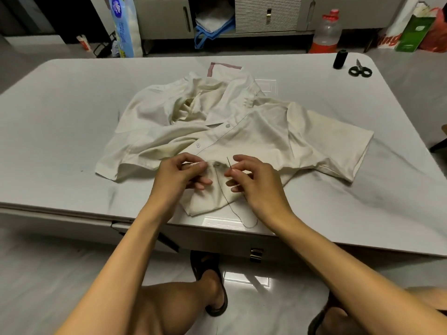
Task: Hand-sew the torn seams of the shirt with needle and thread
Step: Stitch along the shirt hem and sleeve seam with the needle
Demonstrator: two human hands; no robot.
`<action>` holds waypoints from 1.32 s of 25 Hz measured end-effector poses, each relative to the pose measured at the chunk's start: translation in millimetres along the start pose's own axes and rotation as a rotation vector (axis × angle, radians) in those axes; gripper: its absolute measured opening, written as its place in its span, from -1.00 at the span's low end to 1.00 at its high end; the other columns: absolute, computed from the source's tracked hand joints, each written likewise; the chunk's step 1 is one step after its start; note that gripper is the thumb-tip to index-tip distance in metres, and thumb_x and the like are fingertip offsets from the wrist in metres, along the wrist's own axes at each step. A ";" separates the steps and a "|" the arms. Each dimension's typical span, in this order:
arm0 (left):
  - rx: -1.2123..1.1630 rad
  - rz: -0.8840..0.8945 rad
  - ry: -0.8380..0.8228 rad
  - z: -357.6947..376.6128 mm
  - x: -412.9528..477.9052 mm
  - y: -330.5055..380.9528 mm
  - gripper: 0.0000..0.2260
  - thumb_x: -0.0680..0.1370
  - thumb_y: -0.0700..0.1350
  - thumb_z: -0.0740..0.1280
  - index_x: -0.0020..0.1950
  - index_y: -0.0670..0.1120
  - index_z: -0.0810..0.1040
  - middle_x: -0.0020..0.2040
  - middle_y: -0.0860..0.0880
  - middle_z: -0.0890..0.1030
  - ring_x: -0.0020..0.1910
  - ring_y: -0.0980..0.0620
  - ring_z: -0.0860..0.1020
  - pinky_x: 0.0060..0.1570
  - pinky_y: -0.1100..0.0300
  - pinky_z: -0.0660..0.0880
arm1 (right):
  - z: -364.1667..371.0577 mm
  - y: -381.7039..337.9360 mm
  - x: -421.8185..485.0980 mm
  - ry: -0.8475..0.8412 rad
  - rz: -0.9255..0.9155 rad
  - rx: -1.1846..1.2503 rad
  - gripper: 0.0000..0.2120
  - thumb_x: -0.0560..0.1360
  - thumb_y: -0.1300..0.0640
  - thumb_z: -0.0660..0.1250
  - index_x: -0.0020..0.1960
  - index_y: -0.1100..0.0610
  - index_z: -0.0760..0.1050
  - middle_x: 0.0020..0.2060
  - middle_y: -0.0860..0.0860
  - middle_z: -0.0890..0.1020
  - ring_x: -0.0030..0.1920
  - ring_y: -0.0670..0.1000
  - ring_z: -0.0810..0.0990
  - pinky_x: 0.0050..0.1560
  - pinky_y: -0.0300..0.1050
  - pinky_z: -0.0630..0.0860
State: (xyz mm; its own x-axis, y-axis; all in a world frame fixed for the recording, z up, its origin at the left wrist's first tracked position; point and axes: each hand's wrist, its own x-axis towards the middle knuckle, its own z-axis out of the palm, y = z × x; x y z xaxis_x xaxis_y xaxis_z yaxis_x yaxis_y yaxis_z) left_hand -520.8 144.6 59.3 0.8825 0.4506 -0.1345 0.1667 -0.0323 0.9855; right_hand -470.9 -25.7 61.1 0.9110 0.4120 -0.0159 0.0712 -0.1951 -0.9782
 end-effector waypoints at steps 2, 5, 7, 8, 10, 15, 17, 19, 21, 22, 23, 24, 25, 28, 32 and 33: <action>0.001 0.002 -0.032 -2.7 0.4 3.1 -0.99 0.55 -0.32 0.38 -0.05 -0.25 0.58 -0.34 -0.19 0.66 -0.34 -0.04 0.67 -0.32 0.26 0.57 | 6.2 6.0 4.1 0.051 -0.010 -0.107 -0.86 0.58 0.23 0.31 -0.09 0.16 0.64 -0.04 -0.02 0.68 -0.31 -0.06 0.68 -0.18 -0.03 0.64; -0.002 -0.006 -0.035 -7.4 3.2 4.2 -0.98 0.55 -0.33 0.38 -0.04 -0.27 0.58 -0.33 -0.22 0.66 -0.34 -0.03 0.67 -0.29 0.27 0.58 | 10.8 5.2 0.0 0.036 -0.064 -0.268 -0.83 0.60 0.18 0.28 -0.11 0.12 0.62 -0.18 -0.05 0.67 -0.43 -0.13 0.64 -0.29 -0.07 0.59; 0.000 -0.009 -0.038 -8.5 3.4 5.2 -0.99 0.54 -0.33 0.38 -0.05 -0.26 0.59 -0.33 -0.22 0.66 -0.33 -0.03 0.68 -0.29 0.27 0.58 | 15.4 4.0 -5.3 -0.008 -0.013 -0.214 -0.81 0.61 0.22 0.26 -0.12 0.17 0.60 -0.27 0.03 0.67 -0.46 -0.13 0.63 -0.38 -0.18 0.56; -0.003 -0.012 -0.042 -8.6 3.0 5.7 -0.99 0.54 -0.33 0.39 -0.05 -0.26 0.59 -0.33 -0.22 0.66 -0.33 -0.03 0.67 -0.29 0.27 0.58 | 16.7 4.5 -6.3 -0.007 0.021 -0.165 -0.81 0.61 0.24 0.25 -0.13 0.19 0.60 -0.30 0.07 0.67 -0.43 -0.11 0.65 -0.36 -0.19 0.58; -0.009 -0.017 -0.049 -9.3 2.4 6.3 -0.99 0.54 -0.33 0.39 -0.07 -0.25 0.59 -0.34 -0.21 0.65 -0.35 -0.02 0.67 -0.30 0.28 0.58 | 14.4 7.2 -1.2 0.038 0.028 -0.118 -0.80 0.59 0.26 0.26 -0.15 0.18 0.61 -0.32 0.06 0.68 -0.33 -0.11 0.67 -0.22 -0.21 0.59; 0.000 -0.041 -0.090 -3.6 -0.4 8.2 -0.96 0.53 -0.34 0.38 -0.10 -0.25 0.60 -0.35 -0.22 0.65 -0.36 -0.02 0.67 -0.32 0.28 0.58 | -9.9 4.6 20.9 0.052 -0.036 -0.242 -0.80 0.57 0.24 0.27 -0.18 0.10 0.60 -0.35 -0.01 0.65 -0.23 -0.08 0.62 -0.07 -0.17 0.49; -0.005 -0.052 -0.103 -0.4 -0.6 9.2 -0.95 0.54 -0.34 0.38 -0.11 -0.23 0.61 -0.33 -0.23 0.66 -0.35 -0.02 0.68 -0.30 0.28 0.59 | -14.7 5.0 23.3 0.012 -0.049 -0.299 -0.81 0.57 0.24 0.27 -0.16 0.10 0.59 -0.32 -0.01 0.65 -0.20 -0.06 0.63 -0.05 -0.12 0.50; -0.016 -0.074 -0.110 -0.2 -0.4 9.8 -0.95 0.54 -0.33 0.38 -0.09 -0.23 0.62 -0.31 -0.24 0.67 -0.32 -0.03 0.69 -0.28 0.29 0.60 | -15.7 7.2 23.4 0.002 -0.080 -0.326 -0.82 0.57 0.25 0.28 -0.16 0.10 0.59 -0.29 -0.02 0.65 -0.19 -0.06 0.62 -0.04 -0.13 0.49; -0.035 -0.096 -0.120 -2.1 -0.7 10.3 -0.95 0.55 -0.31 0.37 -0.08 -0.23 0.62 -0.30 -0.23 0.68 -0.30 -0.04 0.70 -0.26 0.29 0.61 | -15.9 9.0 22.6 -0.002 -0.103 -0.318 -0.83 0.57 0.25 0.28 -0.15 0.10 0.58 -0.26 -0.02 0.65 -0.18 -0.06 0.62 -0.05 -0.14 0.50; -0.043 -0.099 -0.123 -2.8 -0.9 10.4 -0.94 0.56 -0.30 0.36 -0.08 -0.23 0.63 -0.30 -0.23 0.67 -0.30 -0.04 0.70 -0.27 0.29 0.61 | -15.9 9.6 22.5 -0.005 -0.112 -0.314 -0.83 0.57 0.25 0.28 -0.15 0.10 0.58 -0.25 -0.01 0.66 -0.17 -0.06 0.62 -0.05 -0.13 0.50; -0.049 -0.099 -0.122 -3.0 -1.1 10.6 -0.93 0.57 -0.29 0.36 -0.08 -0.23 0.62 -0.30 -0.22 0.67 -0.30 -0.05 0.70 -0.28 0.29 0.61 | -16.0 10.6 22.7 -0.007 -0.121 -0.318 -0.83 0.57 0.25 0.28 -0.15 0.10 0.58 -0.25 -0.01 0.66 -0.17 -0.05 0.62 -0.05 -0.13 0.50; -0.051 -0.098 -0.119 -3.1 -1.2 10.9 -0.93 0.57 -0.28 0.35 -0.08 -0.23 0.62 -0.30 -0.21 0.67 -0.30 -0.05 0.70 -0.28 0.29 0.60 | -16.2 11.6 23.4 -0.011 -0.125 -0.325 -0.83 0.57 0.25 0.28 -0.15 0.11 0.59 -0.25 -0.01 0.66 -0.17 -0.06 0.62 -0.06 -0.14 0.50; -0.052 -0.097 -0.114 -2.8 -1.1 11.2 -0.92 0.57 -0.28 0.35 -0.08 -0.23 0.62 -0.30 -0.21 0.67 -0.30 -0.05 0.70 -0.29 0.29 0.60 | -16.3 12.9 24.2 -0.017 -0.126 -0.337 -0.84 0.57 0.25 0.29 -0.14 0.11 0.59 -0.25 -0.02 0.65 -0.17 -0.06 0.61 -0.07 -0.15 0.49; -0.041 -0.097 -0.106 -2.4 -0.8 11.9 -0.92 0.57 -0.28 0.35 -0.08 -0.24 0.62 -0.31 -0.22 0.67 -0.31 -0.04 0.70 -0.31 0.29 0.60 | -14.7 12.8 22.0 0.026 -0.198 -0.399 -0.87 0.56 0.26 0.29 -0.12 0.13 0.58 -0.21 -0.04 0.60 -0.18 -0.06 0.57 -0.11 -0.17 0.45; -0.051 -0.100 -0.104 -3.1 -1.2 12.1 -0.93 0.57 -0.27 0.35 -0.06 -0.24 0.63 -0.28 -0.23 0.68 -0.29 -0.05 0.71 -0.30 0.29 0.60 | -7.5 3.9 9.0 0.080 -0.426 -0.485 -0.91 0.57 0.24 0.27 -0.08 0.12 0.52 -0.23 -0.07 0.54 -0.26 -0.08 0.51 -0.16 -0.12 0.47; -0.059 -0.104 -0.107 -3.0 -1.5 12.3 -0.93 0.57 -0.27 0.36 -0.05 -0.24 0.63 -0.27 -0.23 0.68 -0.27 -0.05 0.71 -0.29 0.29 0.61 | -4.6 2.2 5.6 0.017 -0.409 -0.482 -0.91 0.58 0.23 0.27 -0.07 0.12 0.53 -0.28 -0.07 0.57 -0.28 -0.06 0.54 -0.16 -0.05 0.49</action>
State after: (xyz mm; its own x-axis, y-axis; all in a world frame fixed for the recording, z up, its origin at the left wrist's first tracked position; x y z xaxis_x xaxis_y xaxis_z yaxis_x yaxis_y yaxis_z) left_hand -521.3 146.2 71.9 0.9041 0.3514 -0.2433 0.2364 0.0631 0.9696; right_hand -463.8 -27.8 59.9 0.7776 0.5244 0.3468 0.5862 -0.4055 -0.7014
